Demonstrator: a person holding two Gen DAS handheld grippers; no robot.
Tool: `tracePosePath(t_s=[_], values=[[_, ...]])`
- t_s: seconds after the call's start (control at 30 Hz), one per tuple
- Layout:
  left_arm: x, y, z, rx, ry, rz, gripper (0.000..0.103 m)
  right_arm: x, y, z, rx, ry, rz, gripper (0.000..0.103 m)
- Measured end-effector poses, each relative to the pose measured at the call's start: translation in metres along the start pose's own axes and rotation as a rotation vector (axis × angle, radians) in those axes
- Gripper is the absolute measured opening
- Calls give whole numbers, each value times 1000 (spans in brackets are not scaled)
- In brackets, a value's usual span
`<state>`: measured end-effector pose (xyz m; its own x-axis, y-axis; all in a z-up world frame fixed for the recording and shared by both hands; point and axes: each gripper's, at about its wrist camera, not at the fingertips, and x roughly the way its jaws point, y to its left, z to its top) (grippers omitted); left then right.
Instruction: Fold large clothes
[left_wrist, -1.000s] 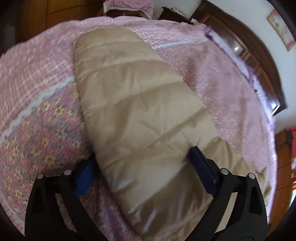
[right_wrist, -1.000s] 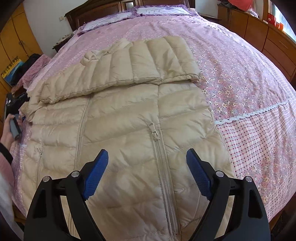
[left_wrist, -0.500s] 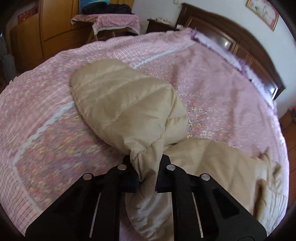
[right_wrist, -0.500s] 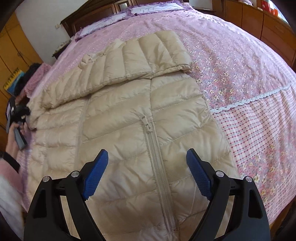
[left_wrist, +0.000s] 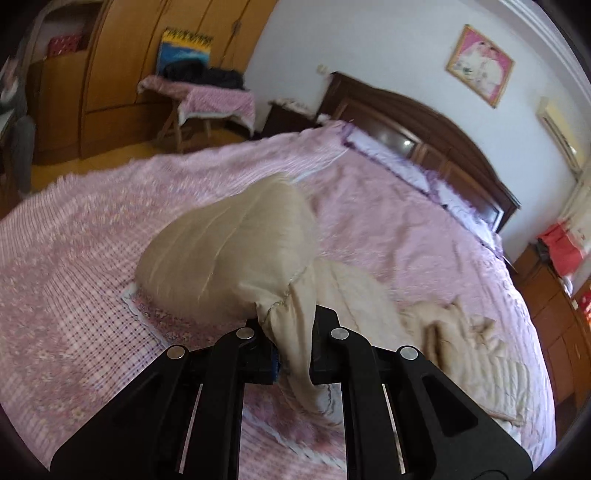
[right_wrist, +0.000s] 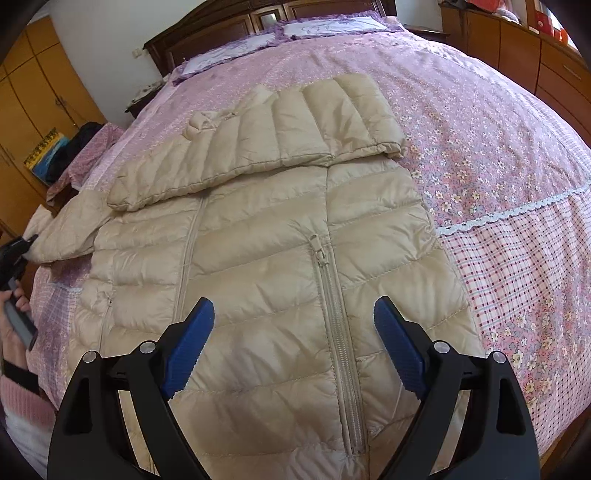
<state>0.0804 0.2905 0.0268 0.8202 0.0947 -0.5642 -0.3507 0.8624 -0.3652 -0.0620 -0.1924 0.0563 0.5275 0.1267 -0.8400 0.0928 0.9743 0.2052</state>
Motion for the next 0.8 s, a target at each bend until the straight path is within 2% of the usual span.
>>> tracePosePath(t_s=[0.17, 0.27, 0.4, 0.53, 0.8], values=[[-31, -34, 3, 66, -20, -29, 10, -1, -2, -3, -15, 31, 12, 89], [-45, -58, 4, 107, -28, -80, 10, -2, -8, -6, -5, 37, 15, 93], [-56, -86, 3, 118, -26, -155, 10, -7, -16, -6, 11, 19, 34, 93], [-58, -125, 0, 174, -26, -187, 10, -14, -25, -3, 29, -9, 53, 93], [-42, -193, -15, 146, 40, -301, 10, -27, -48, 4, 70, -58, 13, 93]])
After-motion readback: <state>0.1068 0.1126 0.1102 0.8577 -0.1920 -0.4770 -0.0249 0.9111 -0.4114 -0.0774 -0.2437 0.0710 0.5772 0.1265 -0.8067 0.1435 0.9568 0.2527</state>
